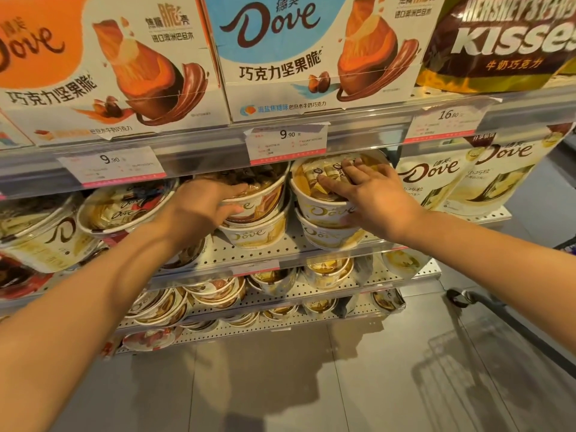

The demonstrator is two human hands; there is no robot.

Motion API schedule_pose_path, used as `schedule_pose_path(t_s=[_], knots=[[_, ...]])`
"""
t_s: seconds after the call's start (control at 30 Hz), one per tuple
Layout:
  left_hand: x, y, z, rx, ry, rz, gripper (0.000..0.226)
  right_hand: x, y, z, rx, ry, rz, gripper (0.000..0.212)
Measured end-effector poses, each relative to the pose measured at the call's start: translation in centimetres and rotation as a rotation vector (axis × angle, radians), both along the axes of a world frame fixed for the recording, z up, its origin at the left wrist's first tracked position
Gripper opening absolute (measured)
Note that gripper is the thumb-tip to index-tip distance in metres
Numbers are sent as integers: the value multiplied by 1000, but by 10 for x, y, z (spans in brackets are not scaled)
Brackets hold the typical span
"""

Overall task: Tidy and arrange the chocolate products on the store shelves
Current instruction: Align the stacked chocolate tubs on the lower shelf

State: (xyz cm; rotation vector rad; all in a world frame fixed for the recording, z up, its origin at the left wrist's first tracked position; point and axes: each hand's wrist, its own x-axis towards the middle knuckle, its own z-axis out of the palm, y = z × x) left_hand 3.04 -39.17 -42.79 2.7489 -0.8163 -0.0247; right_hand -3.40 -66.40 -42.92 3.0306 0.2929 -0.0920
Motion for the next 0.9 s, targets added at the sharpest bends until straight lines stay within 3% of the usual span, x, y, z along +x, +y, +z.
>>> schedule_pose_path(t_s=[0.57,0.77,0.9], knots=[[2,11,2,-39,93,-52,44,7,-1,-1,-29,-5,-22,78],[-2,10,-3,-59,-2,-20,46,6,-1,0,-47,-14,-3,77],[-7,10,-12,-217,24,4,42,7,-2,0,-74,-42,13,76]])
